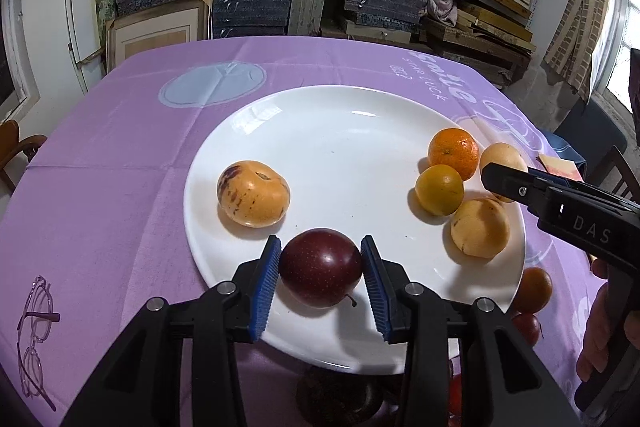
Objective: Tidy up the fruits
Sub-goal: 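Place the plum on the plate with the left tool while the right places the pear, then open and withdraw both tools from the plate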
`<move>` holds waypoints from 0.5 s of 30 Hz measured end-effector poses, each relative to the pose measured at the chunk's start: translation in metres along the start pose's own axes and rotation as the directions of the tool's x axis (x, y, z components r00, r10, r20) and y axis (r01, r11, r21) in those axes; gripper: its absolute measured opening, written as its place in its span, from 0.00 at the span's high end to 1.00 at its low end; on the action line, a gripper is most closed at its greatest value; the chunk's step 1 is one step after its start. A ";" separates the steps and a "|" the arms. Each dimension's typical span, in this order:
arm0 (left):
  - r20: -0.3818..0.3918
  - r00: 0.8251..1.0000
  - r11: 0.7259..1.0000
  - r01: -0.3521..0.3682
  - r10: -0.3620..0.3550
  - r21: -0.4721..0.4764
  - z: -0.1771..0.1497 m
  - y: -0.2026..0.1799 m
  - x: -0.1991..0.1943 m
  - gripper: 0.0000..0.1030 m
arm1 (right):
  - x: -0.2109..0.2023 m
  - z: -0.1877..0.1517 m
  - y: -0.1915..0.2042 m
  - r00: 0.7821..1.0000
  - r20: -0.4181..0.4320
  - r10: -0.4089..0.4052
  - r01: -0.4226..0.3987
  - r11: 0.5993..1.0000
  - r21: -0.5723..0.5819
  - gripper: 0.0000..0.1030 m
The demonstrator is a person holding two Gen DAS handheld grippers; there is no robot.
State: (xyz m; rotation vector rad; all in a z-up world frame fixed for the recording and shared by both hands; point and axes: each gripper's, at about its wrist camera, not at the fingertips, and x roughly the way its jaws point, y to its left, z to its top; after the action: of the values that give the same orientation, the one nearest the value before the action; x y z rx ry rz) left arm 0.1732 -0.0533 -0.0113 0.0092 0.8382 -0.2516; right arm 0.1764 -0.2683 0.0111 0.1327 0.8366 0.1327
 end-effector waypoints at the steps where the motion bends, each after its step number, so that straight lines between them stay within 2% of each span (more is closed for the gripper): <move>1: 0.008 1.000 1.000 0.000 0.000 -0.003 0.000 0.002 0.000 0.59 | 0.002 0.000 0.000 1.000 0.002 0.001 -0.001 1.000 -0.004 0.54; 5: 0.045 0.999 1.000 -0.002 0.002 -0.001 0.006 0.002 -0.005 0.55 | 0.002 0.000 0.005 0.999 0.033 -0.017 0.018 0.999 -0.038 0.49; 7: 0.061 0.998 1.000 -0.001 0.001 -0.006 0.007 0.001 -0.009 0.44 | -0.004 0.000 0.009 0.998 0.052 -0.022 0.025 0.999 -0.047 0.47; 10: 0.088 0.996 1.000 0.002 -0.001 -0.008 0.009 0.001 -0.020 0.43 | -0.021 0.002 0.012 0.995 0.097 0.003 0.001 0.999 -0.043 0.47; 15: 0.114 0.993 1.000 0.000 0.003 -0.025 0.012 0.011 -0.047 0.43 | -0.078 0.006 0.031 0.977 0.206 0.064 -0.047 0.995 -0.086 0.45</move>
State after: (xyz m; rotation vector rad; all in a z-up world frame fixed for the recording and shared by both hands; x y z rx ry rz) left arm 0.1545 -0.0334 0.0308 -0.0281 0.7274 -0.2382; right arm 0.1266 -0.2511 0.0774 0.0923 0.6175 0.2011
